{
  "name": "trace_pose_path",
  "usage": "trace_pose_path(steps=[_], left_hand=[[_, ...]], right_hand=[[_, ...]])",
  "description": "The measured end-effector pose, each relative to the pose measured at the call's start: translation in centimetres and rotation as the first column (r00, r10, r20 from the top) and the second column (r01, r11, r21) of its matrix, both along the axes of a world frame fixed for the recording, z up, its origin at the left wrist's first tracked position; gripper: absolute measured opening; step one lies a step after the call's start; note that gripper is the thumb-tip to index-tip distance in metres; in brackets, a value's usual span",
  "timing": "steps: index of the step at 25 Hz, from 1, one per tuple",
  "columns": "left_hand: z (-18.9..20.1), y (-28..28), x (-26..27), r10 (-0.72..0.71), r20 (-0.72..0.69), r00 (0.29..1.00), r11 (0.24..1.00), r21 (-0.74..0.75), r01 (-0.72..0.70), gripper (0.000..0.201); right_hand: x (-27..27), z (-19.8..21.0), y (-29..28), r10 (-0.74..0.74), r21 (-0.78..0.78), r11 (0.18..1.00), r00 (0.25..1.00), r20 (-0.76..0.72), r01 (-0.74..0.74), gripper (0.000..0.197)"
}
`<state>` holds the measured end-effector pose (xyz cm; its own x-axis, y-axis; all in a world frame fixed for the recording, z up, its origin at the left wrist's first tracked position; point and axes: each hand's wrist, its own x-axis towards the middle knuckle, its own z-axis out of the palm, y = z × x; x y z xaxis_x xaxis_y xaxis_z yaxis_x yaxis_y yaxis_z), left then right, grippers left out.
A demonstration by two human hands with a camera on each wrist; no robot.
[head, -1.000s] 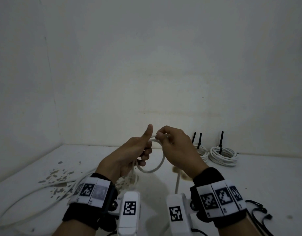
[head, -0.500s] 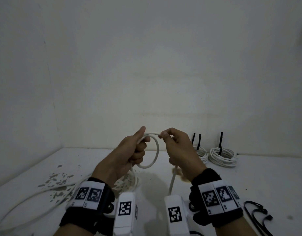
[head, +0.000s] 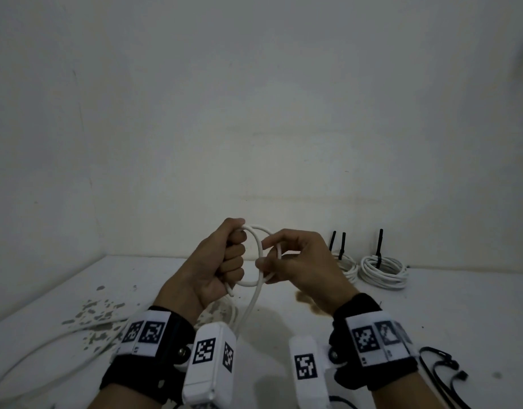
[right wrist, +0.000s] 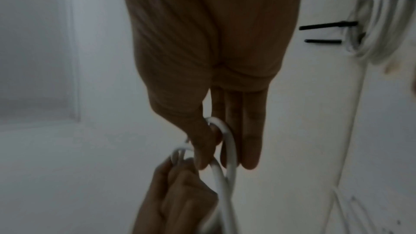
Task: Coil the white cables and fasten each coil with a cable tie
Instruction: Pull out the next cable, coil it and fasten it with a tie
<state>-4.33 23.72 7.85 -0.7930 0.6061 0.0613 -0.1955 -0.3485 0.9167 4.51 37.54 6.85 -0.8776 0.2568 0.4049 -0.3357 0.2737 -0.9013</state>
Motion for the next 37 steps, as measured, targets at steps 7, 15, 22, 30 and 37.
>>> trace_pose_path(steps=[7,15,22,30,37], left_hand=[[-0.4,1.0,1.0,-0.064,-0.06,0.996,0.996,-0.072,0.059,0.046],[-0.2,0.6,0.2,0.022,-0.155,0.988,0.99,-0.137,-0.044,0.043],[-0.3,-0.7,-1.2,-0.023,-0.342,0.94,0.95,-0.299,-0.085,0.055],[0.6,-2.3,-1.9,0.08,-0.202,0.976,0.987,-0.118,-0.105,0.045],[-0.7,-2.3,-3.0,0.113,-0.131,0.985,0.985,-0.113,-0.128,0.043]], right_hand=[[-1.0,-0.2,0.1,-0.536,0.209,0.769,0.787,-0.306,0.605,0.04],[-0.1,0.8,1.5,-0.013,-0.287,0.955,0.975,0.223,0.079,0.015],[1.0,2.7,2.6,-0.054,-0.318,0.941,0.976,0.21,0.12,0.03],[-0.2,1.8,2.6,-0.451,-0.158,0.883,0.892,-0.026,0.441,0.031],[0.7,2.4,1.6,-0.046,-0.536,0.839,0.993,0.112,0.099,0.048]])
